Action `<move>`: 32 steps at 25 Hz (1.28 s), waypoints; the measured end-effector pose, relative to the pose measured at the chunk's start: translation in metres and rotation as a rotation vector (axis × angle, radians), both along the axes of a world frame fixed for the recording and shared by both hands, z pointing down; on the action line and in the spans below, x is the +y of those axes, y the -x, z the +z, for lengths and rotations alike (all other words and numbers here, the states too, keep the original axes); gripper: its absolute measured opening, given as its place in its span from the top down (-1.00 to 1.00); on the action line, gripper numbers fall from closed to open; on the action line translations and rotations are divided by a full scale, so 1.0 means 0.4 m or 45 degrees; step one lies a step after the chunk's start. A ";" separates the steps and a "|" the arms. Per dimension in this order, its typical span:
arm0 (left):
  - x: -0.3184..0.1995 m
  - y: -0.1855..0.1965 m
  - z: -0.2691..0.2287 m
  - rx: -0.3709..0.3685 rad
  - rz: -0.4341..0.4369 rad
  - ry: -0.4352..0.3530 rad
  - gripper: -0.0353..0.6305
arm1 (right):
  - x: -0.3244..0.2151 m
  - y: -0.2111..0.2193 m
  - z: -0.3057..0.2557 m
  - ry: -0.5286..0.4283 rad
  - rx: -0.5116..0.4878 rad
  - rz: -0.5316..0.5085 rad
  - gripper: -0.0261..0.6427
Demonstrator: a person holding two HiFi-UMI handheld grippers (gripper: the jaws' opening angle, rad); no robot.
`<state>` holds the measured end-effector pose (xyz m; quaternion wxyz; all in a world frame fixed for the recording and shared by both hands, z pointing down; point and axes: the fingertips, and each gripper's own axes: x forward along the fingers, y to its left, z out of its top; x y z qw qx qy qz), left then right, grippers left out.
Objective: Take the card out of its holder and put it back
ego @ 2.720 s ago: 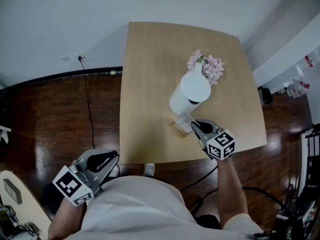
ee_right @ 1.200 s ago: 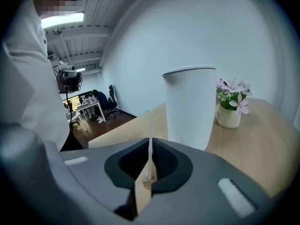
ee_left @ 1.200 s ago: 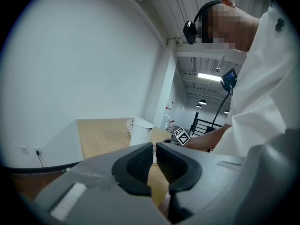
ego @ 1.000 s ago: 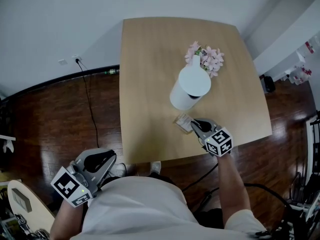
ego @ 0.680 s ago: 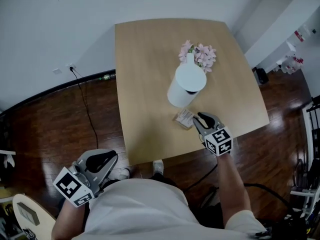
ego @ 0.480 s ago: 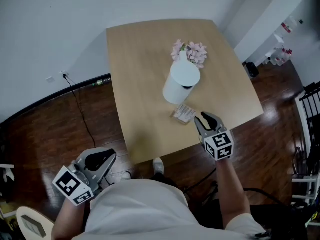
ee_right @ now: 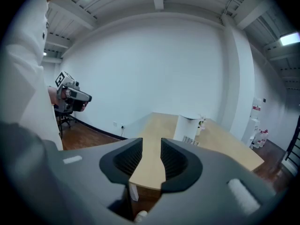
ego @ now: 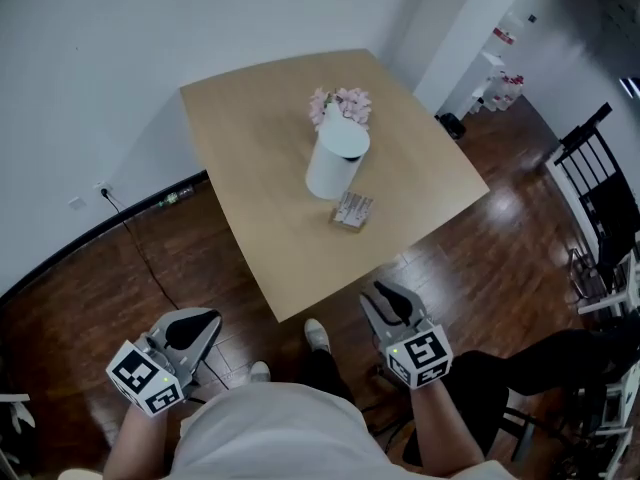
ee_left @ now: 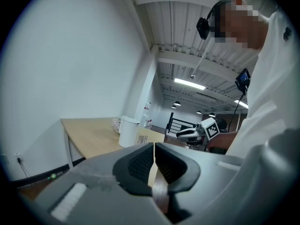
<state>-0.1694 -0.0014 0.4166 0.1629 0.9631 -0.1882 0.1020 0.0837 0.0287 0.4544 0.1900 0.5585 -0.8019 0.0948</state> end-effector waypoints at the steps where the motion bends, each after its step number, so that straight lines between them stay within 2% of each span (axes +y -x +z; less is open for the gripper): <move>1: 0.011 0.017 0.007 0.000 0.015 0.009 0.85 | 0.038 0.029 -0.004 -0.001 -0.001 0.005 0.57; 6: 0.046 0.059 0.033 0.002 0.070 0.032 0.85 | 0.199 0.135 -0.028 0.030 0.014 0.022 0.57; 12: 0.101 -0.009 0.029 0.001 0.170 -0.019 0.85 | 0.328 0.169 -0.068 0.021 0.045 0.048 0.58; 15: 0.139 -0.054 0.025 -0.026 0.193 -0.082 0.85 | 0.375 0.167 -0.086 0.003 0.085 0.032 0.58; 18: 0.191 -0.102 0.017 -0.020 0.211 -0.097 0.86 | 0.429 0.154 -0.117 -0.029 0.138 0.017 0.58; 21: 0.260 -0.151 -0.006 -0.010 0.229 -0.114 0.86 | 0.494 0.115 -0.152 -0.060 0.135 0.039 0.58; 25: 0.335 -0.207 -0.027 -0.037 0.255 -0.174 0.87 | 0.582 0.079 -0.148 -0.030 0.135 0.043 0.58; 32: 0.478 -0.235 -0.045 -0.036 0.236 -0.160 0.87 | 0.708 0.065 -0.147 -0.019 0.138 0.010 0.58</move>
